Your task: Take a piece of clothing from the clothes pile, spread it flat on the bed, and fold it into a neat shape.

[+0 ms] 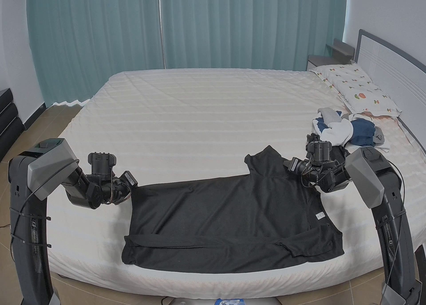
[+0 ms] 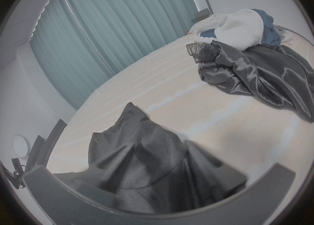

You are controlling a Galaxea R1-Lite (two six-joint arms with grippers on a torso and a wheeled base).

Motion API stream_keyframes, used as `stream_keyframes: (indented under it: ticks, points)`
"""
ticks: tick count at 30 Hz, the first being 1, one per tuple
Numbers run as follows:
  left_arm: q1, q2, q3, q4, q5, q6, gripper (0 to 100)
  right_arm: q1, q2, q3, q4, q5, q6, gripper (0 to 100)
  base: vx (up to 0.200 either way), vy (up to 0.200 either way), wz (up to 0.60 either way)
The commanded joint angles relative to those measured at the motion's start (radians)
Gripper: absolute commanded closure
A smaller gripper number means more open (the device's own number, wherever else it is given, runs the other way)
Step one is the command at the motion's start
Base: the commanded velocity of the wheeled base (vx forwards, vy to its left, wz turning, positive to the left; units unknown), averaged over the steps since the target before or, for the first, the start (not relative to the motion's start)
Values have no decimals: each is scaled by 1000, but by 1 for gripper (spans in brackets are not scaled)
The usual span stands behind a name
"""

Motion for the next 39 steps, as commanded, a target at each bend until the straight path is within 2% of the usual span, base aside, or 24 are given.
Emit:
stream_keyframes:
  ticks: [1,19,25,32,39]
  points:
    - [1,-2,-1,-2,0,0,100,-6,4,2,-6,0,5,100,0,0,0]
    - [21,-46,-57,0,6,8,100,-36,-166,201,-131,8,90,100,0,0,0]
    - [43,-92,-55,5,6,12,100,-41,-208,310,-253,3,119,100,0,0,0]
    - [52,-104,-49,11,5,67,100,-64,-269,379,-299,16,139,100,0,0,0]
    - [51,-98,-47,15,5,101,100,-84,-329,496,-304,106,137,100,0,0,0]
